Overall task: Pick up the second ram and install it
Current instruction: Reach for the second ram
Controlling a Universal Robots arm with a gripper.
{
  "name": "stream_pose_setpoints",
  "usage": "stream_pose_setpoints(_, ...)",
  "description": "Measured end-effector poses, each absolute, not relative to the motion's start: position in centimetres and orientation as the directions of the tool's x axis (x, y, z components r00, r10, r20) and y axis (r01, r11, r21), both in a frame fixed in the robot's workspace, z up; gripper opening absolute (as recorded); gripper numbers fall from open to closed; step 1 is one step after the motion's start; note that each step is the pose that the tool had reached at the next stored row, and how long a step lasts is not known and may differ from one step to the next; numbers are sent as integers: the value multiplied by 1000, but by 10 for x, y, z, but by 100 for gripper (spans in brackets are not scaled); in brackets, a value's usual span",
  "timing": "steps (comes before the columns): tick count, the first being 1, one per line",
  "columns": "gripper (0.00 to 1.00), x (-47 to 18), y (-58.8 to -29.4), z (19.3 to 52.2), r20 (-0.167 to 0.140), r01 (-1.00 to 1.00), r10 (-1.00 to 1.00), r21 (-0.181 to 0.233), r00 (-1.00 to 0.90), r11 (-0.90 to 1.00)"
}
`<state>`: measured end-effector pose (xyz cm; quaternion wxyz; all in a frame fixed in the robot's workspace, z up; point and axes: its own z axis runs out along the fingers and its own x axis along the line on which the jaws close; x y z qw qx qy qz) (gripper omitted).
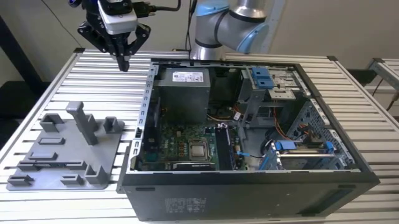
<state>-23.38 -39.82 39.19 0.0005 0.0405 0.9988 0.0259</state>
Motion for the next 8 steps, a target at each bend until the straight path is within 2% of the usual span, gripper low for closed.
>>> stream_pose_setpoints(8,11,-239,-398,392,11,83,83,51,-997,995)
